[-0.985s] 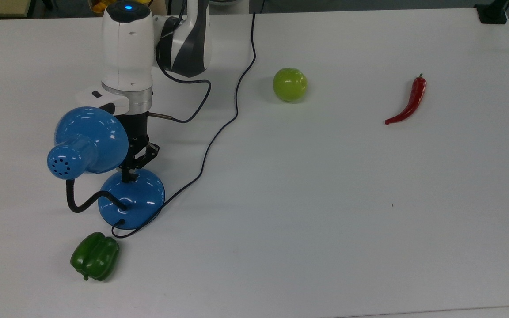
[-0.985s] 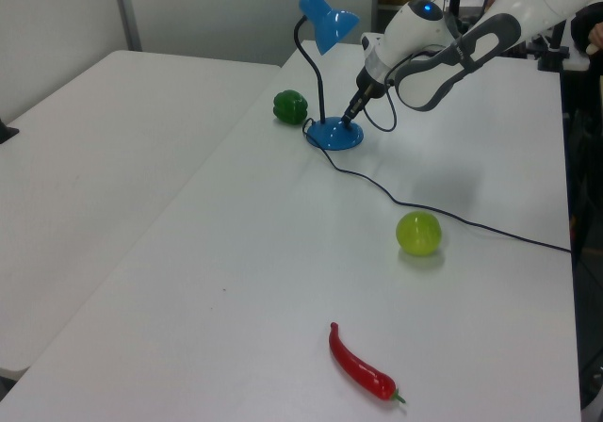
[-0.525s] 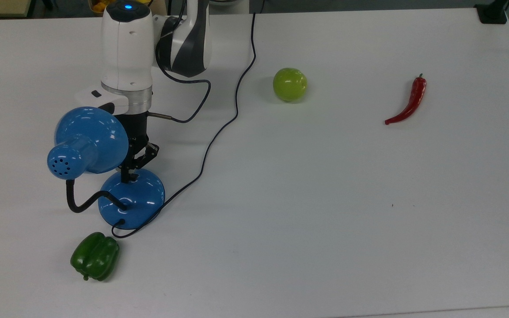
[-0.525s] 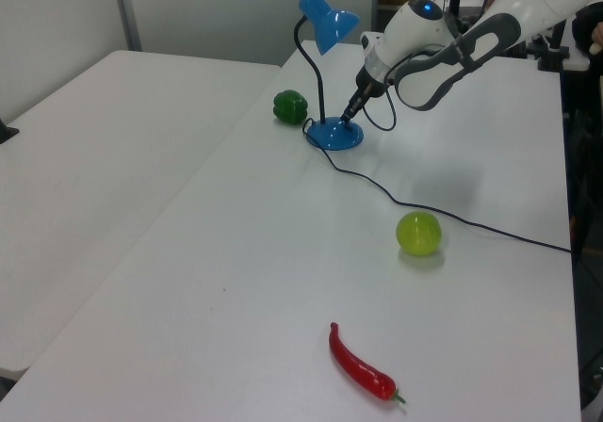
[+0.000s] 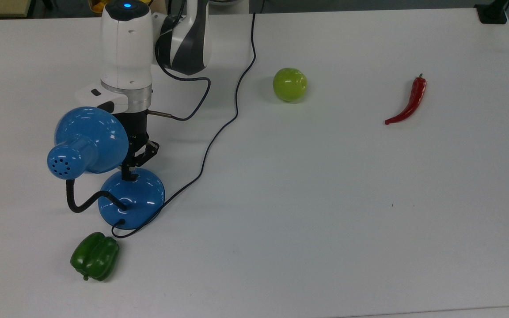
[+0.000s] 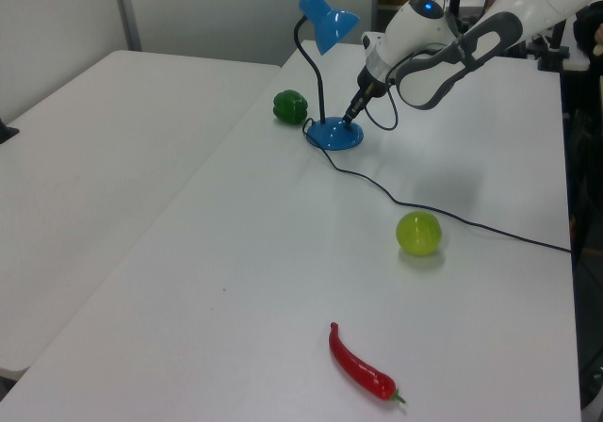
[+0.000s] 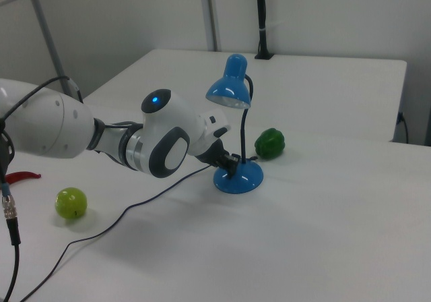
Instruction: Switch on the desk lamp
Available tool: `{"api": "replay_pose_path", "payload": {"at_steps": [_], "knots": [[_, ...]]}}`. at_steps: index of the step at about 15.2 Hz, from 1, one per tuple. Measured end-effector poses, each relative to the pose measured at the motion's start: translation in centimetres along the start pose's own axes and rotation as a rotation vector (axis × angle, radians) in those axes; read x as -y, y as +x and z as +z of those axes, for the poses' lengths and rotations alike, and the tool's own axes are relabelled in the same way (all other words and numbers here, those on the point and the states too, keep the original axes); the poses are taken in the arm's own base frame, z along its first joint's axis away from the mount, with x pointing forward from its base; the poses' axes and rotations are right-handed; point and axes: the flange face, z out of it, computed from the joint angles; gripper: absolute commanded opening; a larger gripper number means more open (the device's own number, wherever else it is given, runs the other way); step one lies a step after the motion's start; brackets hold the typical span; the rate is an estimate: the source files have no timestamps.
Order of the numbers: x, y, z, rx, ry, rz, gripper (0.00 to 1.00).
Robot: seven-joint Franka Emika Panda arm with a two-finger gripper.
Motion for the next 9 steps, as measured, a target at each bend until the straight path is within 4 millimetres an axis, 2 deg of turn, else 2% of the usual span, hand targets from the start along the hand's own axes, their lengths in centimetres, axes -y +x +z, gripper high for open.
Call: {"api": "replay_pose_path", "payload": {"at_steps": [9], "knots": [[0.10,-0.11,-0.06,0.008,0.002,-0.001,0.00]]}}
